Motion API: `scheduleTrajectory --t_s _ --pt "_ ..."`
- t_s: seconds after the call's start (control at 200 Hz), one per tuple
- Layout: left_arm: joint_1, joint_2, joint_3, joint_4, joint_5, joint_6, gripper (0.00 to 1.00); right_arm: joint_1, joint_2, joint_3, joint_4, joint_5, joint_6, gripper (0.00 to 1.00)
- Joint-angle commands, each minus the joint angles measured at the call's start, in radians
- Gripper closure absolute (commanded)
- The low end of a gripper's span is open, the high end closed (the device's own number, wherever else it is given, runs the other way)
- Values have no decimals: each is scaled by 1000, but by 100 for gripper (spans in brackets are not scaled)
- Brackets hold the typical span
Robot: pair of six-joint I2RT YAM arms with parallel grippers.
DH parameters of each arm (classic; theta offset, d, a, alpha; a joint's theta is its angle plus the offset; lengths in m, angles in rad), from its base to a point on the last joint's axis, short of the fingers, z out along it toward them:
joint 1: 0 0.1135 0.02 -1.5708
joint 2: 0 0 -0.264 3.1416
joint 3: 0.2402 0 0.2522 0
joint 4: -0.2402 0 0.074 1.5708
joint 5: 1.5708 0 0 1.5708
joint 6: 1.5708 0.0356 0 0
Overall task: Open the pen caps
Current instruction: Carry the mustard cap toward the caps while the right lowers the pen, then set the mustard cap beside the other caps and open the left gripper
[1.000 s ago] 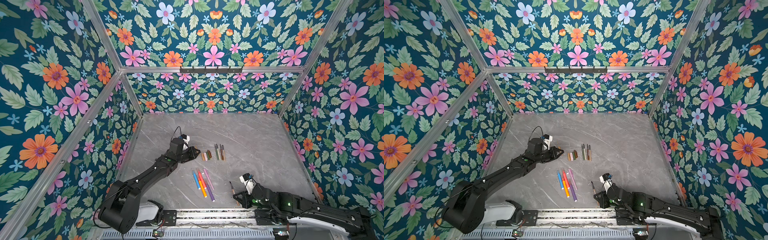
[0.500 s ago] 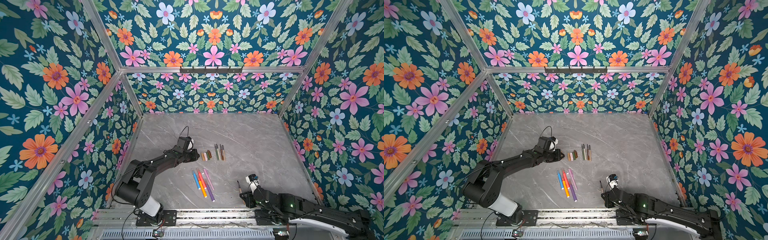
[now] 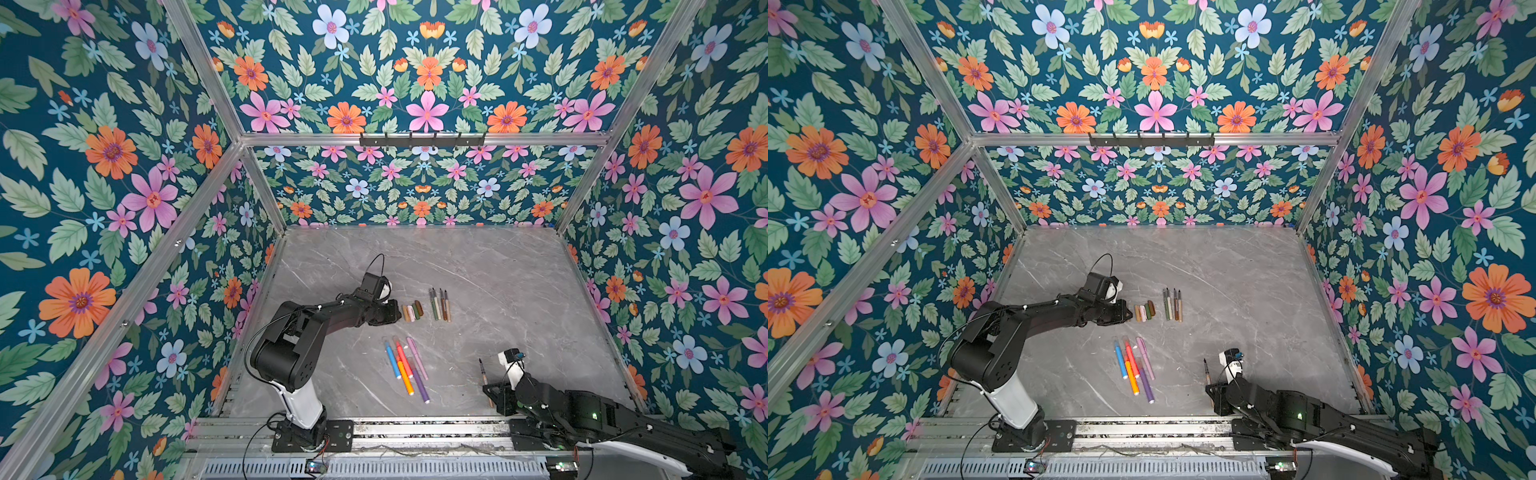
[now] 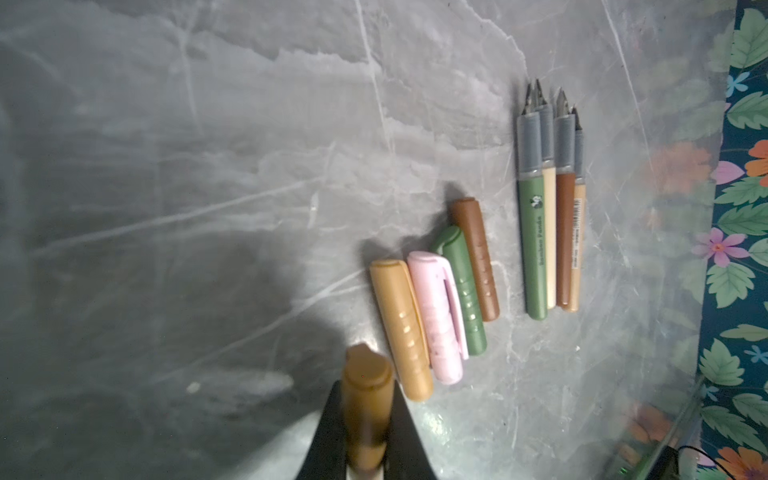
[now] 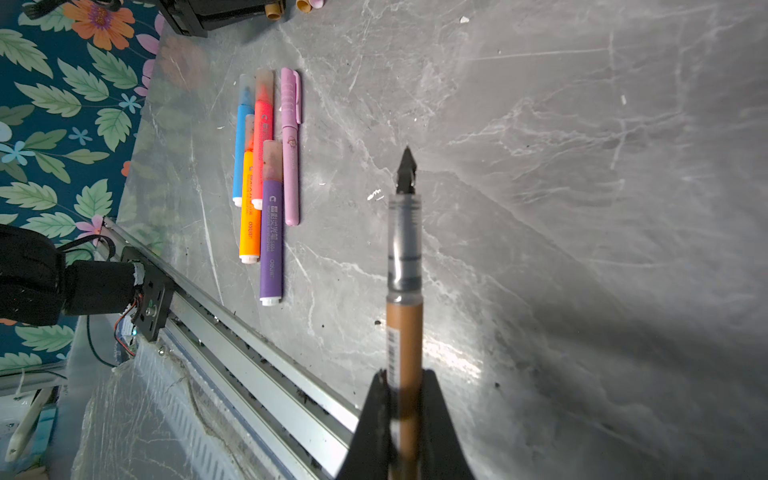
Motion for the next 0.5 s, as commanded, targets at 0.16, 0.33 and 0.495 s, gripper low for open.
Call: scheduleTrajectory --t_s 0.16,0.33,0.495 --pt "2 2 1 30 28 -20 79 0 -2 -1 -10 19 5 100" --pt "2 3 6 33 36 -21 74 0 -2 0 -10 16 6 100" --pt "2 5 9 40 41 -28 73 1 -2 0 -11 18 5 100"
